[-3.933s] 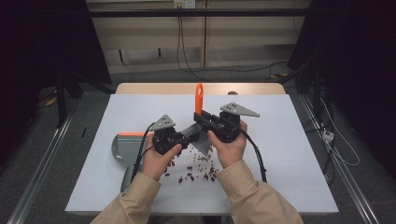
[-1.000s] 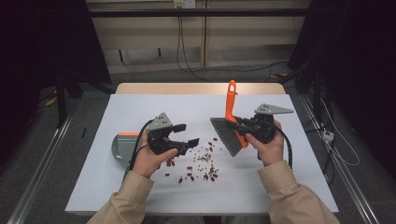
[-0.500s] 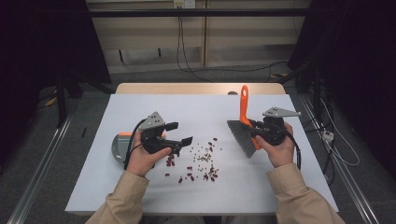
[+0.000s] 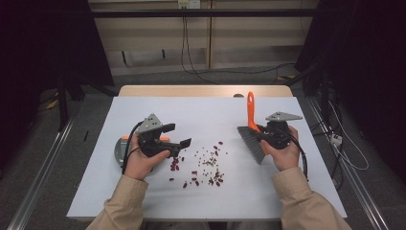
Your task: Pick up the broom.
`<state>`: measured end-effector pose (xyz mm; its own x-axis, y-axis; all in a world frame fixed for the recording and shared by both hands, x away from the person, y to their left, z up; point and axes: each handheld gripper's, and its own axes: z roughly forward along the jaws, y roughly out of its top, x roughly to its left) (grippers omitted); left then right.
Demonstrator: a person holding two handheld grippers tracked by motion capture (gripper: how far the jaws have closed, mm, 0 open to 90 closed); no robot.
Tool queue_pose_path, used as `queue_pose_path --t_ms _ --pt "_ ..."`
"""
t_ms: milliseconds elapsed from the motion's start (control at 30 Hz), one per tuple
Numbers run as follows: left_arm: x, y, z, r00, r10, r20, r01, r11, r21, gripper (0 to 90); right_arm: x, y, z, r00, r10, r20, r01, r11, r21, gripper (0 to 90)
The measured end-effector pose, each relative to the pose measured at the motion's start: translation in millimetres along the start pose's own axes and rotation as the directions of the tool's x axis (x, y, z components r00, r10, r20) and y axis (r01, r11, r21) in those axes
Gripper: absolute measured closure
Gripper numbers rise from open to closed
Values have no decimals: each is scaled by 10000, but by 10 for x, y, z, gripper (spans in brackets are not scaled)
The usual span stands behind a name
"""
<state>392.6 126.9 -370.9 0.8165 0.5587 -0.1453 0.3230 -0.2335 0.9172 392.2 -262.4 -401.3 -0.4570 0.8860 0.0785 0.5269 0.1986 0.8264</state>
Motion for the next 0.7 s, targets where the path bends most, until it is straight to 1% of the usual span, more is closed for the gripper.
queue_pose_path --t_ms 67,167,367,500,600,700 --pt "8 -4 -11 10000 -12 -42 12 10000 26 141 -1 -4 55 10000 -23 16 23 10000 18 707" --pt "22 -11 -17 10000 16 -62 -15 10000 49 139 -13 -14 129 9998 193 69 -193 9998 25 708" --pt "41 -17 -34 9999 -28 -125 28 10000 36 138 0 -44 258 9995 309 -21 -309 9994 136 711" --pt "48 -19 -43 9999 -10 -151 10 10000 53 138 32 -40 303 9999 158 -66 -157 9997 177 710" --pt "53 -23 -45 9999 -7 -151 8 10000 42 138 44 -43 324 9997 190 -164 -186 9995 242 708" --pt "59 -24 -51 9998 -2 -182 2 10000 40 137 50 -46 329 9997 83 -208 -78 9997 225 702"
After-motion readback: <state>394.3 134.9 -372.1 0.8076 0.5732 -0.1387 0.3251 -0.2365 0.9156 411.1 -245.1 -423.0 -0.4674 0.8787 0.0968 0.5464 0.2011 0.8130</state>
